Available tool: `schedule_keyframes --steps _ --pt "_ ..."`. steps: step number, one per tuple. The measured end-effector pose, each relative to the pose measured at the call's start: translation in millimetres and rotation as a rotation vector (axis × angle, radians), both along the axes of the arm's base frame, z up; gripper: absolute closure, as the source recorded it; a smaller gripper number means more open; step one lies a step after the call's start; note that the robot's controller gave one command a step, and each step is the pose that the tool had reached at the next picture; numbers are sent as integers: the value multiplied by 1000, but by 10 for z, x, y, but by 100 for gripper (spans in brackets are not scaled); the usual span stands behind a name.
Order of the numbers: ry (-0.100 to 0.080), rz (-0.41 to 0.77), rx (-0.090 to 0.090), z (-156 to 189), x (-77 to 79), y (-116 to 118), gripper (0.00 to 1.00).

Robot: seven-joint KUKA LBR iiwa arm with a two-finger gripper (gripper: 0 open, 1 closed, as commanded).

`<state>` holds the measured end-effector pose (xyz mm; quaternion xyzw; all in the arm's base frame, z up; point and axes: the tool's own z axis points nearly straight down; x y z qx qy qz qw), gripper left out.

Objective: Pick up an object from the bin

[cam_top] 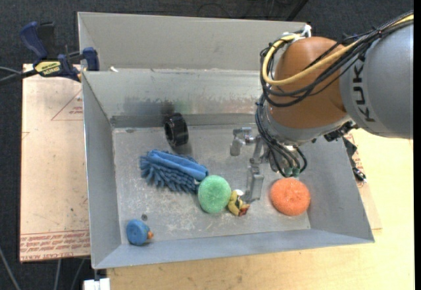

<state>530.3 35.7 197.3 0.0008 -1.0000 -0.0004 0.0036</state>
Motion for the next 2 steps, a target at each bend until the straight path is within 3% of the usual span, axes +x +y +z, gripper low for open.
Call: schedule_keyframes --steps 1,2 --pt "-8 -1 0 44 15 -2 0" --pt "-12 -62 0 -319 -41 57 0"
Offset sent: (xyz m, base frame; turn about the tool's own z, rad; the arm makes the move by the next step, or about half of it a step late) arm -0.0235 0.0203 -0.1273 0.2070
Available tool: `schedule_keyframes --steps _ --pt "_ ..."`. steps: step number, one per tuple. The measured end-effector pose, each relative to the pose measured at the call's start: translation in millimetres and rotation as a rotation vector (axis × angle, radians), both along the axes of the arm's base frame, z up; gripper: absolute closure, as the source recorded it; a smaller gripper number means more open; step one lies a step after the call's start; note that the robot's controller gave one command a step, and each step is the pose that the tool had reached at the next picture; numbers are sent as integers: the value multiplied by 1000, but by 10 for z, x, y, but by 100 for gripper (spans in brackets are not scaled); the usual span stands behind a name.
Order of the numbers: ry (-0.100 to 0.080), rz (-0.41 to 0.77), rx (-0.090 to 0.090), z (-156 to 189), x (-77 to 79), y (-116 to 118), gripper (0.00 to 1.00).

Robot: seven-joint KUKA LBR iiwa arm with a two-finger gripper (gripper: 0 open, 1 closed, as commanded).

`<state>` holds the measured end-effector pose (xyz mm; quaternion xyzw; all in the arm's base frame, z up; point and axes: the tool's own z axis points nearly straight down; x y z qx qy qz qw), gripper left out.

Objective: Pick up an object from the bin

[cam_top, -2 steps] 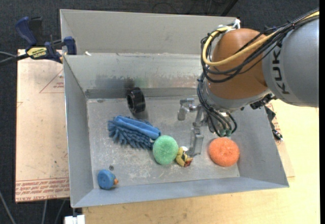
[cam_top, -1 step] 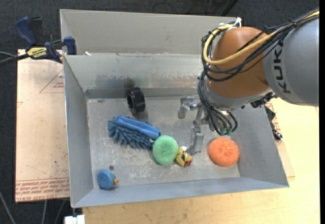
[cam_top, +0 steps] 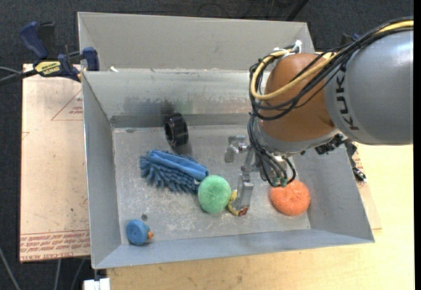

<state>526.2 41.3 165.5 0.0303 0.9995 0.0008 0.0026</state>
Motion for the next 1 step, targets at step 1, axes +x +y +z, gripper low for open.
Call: schedule_keyframes --steps 1 --pt "1 35 0 -497 26 191 0"
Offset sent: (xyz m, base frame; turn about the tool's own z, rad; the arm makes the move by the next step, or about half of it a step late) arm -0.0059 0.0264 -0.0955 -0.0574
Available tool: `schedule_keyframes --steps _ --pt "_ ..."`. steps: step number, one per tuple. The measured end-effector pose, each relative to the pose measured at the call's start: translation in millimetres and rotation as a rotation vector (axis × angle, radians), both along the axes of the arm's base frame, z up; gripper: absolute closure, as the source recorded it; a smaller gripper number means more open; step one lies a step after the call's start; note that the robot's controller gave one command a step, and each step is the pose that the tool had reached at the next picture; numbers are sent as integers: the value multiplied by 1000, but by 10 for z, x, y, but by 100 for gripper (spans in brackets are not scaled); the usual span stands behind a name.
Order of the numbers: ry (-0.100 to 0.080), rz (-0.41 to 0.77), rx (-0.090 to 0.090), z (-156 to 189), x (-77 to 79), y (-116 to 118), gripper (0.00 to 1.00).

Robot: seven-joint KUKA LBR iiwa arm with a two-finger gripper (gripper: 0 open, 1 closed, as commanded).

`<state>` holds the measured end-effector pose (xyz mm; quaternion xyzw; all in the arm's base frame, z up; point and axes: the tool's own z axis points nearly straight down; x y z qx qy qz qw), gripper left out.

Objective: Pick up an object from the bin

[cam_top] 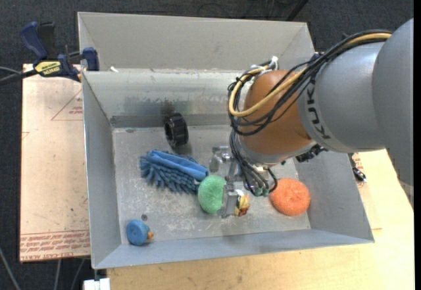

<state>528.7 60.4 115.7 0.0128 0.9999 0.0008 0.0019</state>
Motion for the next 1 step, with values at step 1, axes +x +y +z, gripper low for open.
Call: schedule_keyframes --steps 1 --pt "0 22 1 -459 -86 80 100"
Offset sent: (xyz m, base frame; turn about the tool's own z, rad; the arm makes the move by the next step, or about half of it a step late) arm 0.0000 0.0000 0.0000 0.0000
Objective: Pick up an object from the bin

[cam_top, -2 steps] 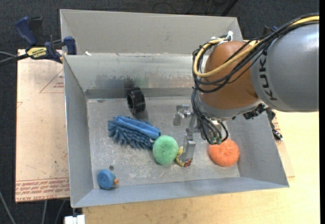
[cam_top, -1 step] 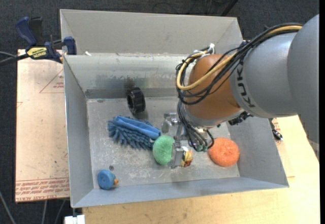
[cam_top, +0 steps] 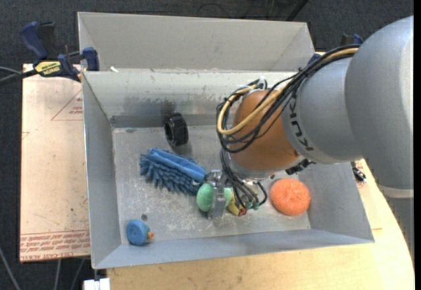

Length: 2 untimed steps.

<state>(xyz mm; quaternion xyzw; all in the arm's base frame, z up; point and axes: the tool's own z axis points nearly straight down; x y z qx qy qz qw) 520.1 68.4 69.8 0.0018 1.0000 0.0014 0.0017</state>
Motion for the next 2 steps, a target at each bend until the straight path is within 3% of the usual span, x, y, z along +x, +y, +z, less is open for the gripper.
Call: schedule_keyframes --steps 1,2 --pt "0 0 0 0 0 -1 100" --pt "-9 -40 3 1865 -144 95 100"
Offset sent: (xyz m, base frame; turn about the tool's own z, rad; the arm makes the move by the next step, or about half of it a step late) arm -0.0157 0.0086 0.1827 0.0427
